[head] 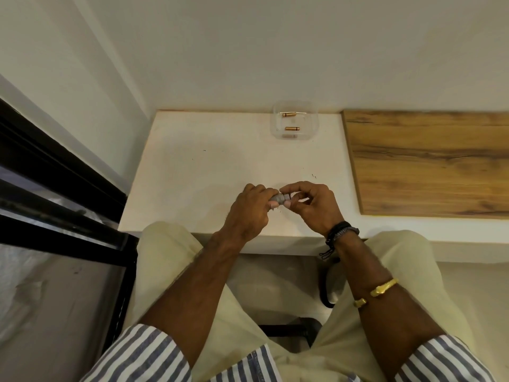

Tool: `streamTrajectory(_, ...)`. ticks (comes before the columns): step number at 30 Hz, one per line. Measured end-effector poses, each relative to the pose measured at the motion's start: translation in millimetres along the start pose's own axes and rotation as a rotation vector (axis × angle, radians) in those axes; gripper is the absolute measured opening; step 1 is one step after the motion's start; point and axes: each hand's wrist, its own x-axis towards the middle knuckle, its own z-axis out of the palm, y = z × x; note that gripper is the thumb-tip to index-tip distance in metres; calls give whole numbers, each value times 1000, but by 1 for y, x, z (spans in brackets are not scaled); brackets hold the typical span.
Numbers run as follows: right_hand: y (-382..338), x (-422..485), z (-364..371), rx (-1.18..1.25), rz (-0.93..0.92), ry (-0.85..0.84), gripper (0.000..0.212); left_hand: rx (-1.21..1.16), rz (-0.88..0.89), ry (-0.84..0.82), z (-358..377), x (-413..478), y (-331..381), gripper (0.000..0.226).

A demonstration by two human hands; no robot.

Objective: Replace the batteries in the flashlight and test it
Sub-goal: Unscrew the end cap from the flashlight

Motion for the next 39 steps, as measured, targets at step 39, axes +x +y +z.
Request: streamTrajectory(39,-6,-1,-7,-10,-24,46,27,-90,-22,63,5,-1,-8,28)
